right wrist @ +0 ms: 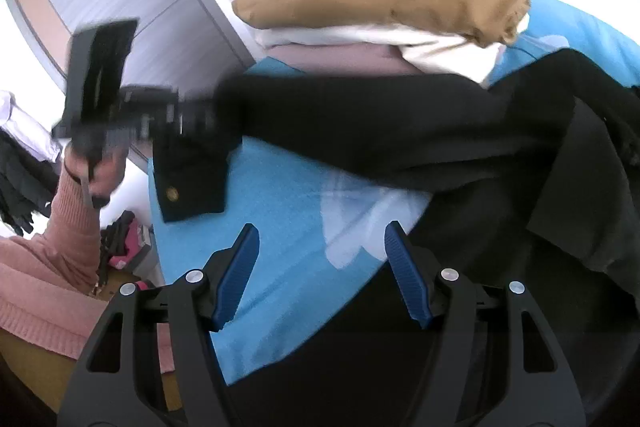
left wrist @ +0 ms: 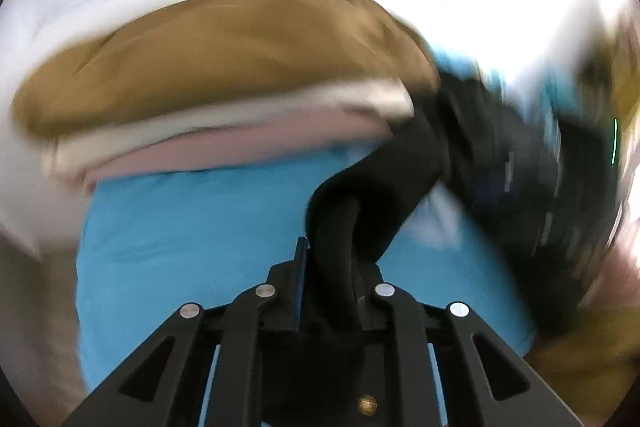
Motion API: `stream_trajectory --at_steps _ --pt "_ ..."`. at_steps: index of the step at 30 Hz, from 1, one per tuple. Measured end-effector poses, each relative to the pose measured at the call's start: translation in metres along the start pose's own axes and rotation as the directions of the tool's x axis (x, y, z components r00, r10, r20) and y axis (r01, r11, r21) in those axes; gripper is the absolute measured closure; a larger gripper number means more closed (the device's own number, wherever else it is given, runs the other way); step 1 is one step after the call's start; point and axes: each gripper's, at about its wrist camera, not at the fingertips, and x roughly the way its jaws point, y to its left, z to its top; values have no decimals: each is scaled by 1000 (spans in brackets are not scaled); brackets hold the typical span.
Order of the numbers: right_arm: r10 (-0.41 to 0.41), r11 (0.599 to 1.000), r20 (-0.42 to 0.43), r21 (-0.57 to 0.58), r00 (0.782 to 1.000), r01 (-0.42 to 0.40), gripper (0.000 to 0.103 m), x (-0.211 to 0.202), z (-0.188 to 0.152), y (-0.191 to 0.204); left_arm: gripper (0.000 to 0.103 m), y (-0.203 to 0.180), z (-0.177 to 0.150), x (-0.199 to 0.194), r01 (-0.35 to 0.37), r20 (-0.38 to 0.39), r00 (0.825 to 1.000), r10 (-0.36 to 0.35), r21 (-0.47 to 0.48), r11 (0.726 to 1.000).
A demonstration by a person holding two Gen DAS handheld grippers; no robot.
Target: Fold large clothes
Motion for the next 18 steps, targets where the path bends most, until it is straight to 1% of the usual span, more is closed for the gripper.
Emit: stream_trajectory --at_steps 1,2,3,4,5,6,7,8,9,10,11,12,13,15,16,17,18 --pt "1 1000 4 -1 1000 -1 38 1 2 1 86 24 6 -7 56 25 998 -54 -117 991" --pt "5 1000 8 -2 1000 -5 38 2 4 3 85 42 7 -11 60 42 998 -53 -198 978" --pt "8 1000 12 -3 1000 -8 38 2 5 3 85 53 7 -13 17 40 999 -8 -228 974" --pt "9 1000 13 -4 1000 -9 38 4 6 4 78 60 5 -14 -71 22 997 78 -221 973" --pt "9 1000 12 -5 1000 -9 38 3 5 4 74 66 0 -12 -105 -1 994 107 -216 971" --pt "12 1000 10 -3 1000 -12 38 4 6 4 70 71 -5 -11 -73 -11 997 72 -238 969" --pt "15 1000 6 -3 1000 -15 38 7 7 5 70 71 -11 -12 -29 -3 1000 29 -241 970" --pt "18 1000 4 -6 1000 -18 38 7 7 7 67 67 -16 -14 7 12 1000 -4 -205 979" --pt "22 1000 -1 -13 1000 -22 38 9 7 8 51 61 -20 -18 16 19 1000 -13 -162 987" --pt "24 1000 -7 -16 1000 -24 38 12 10 9 31 52 -25 -21 17 24 1000 -15 -103 994" --pt "23 1000 -12 -17 1000 -23 38 15 11 9 24 46 -29 -24 -1 29 1000 3 -66 998" --pt "26 999 -16 -17 1000 -27 38 16 14 9 20 39 -32 -26 -36 31 999 37 -26 999" --pt "37 999 -23 -19 999 -38 38 19 16 9 20 34 -33 -23 -45 19 999 45 -2 999" --pt "49 998 -29 -26 998 -50 38 22 19 12 20 29 -37 -17 -27 -16 999 28 43 999" --pt "60 998 -35 -32 998 -62 38 25 21 16 22 25 -37 -12 -34 -26 999 35 54 998" --pt "64 997 -36 -37 997 -65 38 29 21 20 30 25 -39 -2 -53 -52 997 56 67 996" --pt "75 996 -37 -39 997 -76 38 31 22 22 58 22 -45 2 -55 -79 995 60 62 997"
